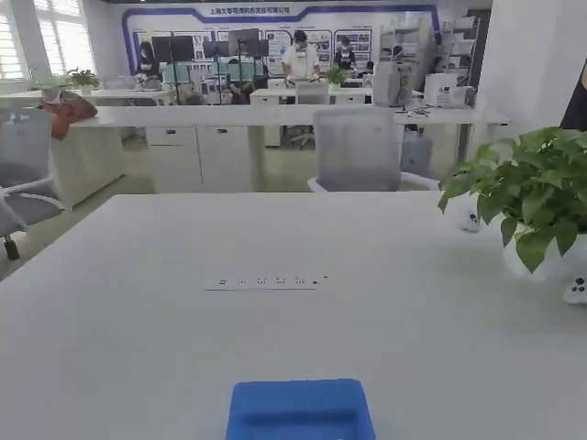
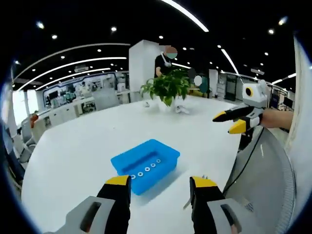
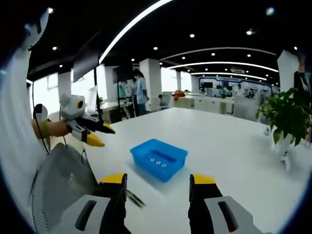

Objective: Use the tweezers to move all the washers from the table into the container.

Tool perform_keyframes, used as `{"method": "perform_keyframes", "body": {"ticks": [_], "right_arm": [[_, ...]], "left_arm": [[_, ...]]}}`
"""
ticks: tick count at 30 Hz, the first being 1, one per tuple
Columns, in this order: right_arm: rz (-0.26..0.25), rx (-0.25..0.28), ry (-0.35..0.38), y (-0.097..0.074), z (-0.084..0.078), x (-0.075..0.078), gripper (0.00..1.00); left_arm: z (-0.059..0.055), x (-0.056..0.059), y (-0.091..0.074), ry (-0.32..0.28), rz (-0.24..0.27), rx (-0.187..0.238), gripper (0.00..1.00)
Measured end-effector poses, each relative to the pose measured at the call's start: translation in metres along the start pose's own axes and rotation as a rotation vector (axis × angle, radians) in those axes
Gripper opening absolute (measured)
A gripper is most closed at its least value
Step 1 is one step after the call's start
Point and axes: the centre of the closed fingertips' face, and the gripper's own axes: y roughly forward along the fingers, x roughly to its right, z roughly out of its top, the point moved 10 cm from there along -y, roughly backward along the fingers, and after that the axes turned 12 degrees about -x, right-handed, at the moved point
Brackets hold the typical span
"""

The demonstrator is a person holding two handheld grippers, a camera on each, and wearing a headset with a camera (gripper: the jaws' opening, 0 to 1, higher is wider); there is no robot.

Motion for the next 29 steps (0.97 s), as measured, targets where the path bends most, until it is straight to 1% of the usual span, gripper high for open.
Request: {"method": "perform_keyframes", "body": {"ticks": [1, 3, 4, 6, 7, 8, 9, 10, 12, 13, 15, 16, 19, 20, 22, 25, 26, 28, 29], "right_arm": [[-0.005, 0.006, 0.004, -0.003, 0.000, 0.000, 0.49], [-0.007, 0.010, 0.010, -0.006, 0.000, -0.001, 0.50], [-0.009, 0.015, 0.011, -0.007, 0.000, -0.001, 0.51], [-0.027, 0.043, 0.019, -0.010, 0.001, 0.000, 0.53], [-0.032, 0.053, 0.026, -0.011, 0.001, 0.000, 0.54], [-0.046, 0.068, 0.039, -0.013, 0.002, 0.002, 0.55], [-0.057, 0.079, 0.044, -0.015, 0.003, 0.003, 0.56], [-0.076, 0.096, 0.045, -0.017, 0.004, 0.004, 0.57], [-0.104, 0.105, 0.060, -0.020, 0.005, 0.007, 0.59], [-0.112, 0.111, 0.067, -0.021, 0.005, 0.008, 0.61], [-0.133, 0.117, 0.077, -0.022, 0.006, 0.010, 0.65], [-0.135, 0.118, 0.078, -0.022, 0.006, 0.010, 0.68], [-0.184, 0.124, 0.094, -0.024, 0.006, 0.013, 0.73], [-0.195, 0.128, 0.099, -0.025, 0.006, 0.014, 0.75], [-0.221, 0.139, 0.111, -0.026, 0.007, 0.014, 0.79], [-0.271, 0.170, 0.152, -0.028, 0.008, 0.016, 0.88], [-0.282, 0.173, 0.162, -0.028, 0.008, 0.017, 0.91], [-0.310, 0.172, 0.176, -0.029, 0.007, 0.018, 0.98], [-0.322, 0.170, 0.180, -0.029, 0.007, 0.019, 0.99]], "left_arm": [[0.001, 0.000, -0.005, -0.014, 0.015, 0.032, 0.51], [0.001, -0.001, -0.014, -0.065, 0.041, 0.076, 0.53], [0.001, -0.001, -0.017, -0.074, 0.056, 0.089, 0.55], [0.000, -0.003, -0.023, -0.091, 0.104, 0.105, 0.58], [-0.001, -0.003, -0.026, -0.113, 0.122, 0.117, 0.61], [-0.002, -0.004, -0.027, -0.120, 0.130, 0.123, 0.63], [-0.003, -0.004, -0.029, -0.141, 0.155, 0.138, 0.65], [-0.004, -0.005, -0.031, -0.157, 0.171, 0.147, 0.68], [-0.007, -0.005, -0.034, -0.205, 0.189, 0.169, 0.73], [-0.007, -0.005, -0.036, -0.232, 0.202, 0.196, 0.75], [-0.008, -0.007, -0.039, -0.261, 0.220, 0.234, 0.79], [-0.008, -0.007, -0.041, -0.266, 0.228, 0.244, 0.82], [-0.009, -0.008, -0.046, -0.283, 0.250, 0.268, 0.91], [-0.009, -0.009, -0.047, -0.278, 0.259, 0.277, 0.94], [-0.008, -0.010, -0.048, -0.284, 0.273, 0.284, 0.99], [-0.008, -0.011, -0.049, -0.286, 0.276, 0.295, 0.99], [-0.007, -0.011, -0.049, -0.286, 0.269, 0.296, 0.99], [-0.007, -0.011, -0.047, -0.279, 0.263, 0.284, 0.99], [-0.007, -0.010, -0.047, -0.273, 0.265, 0.278, 0.99]]}}
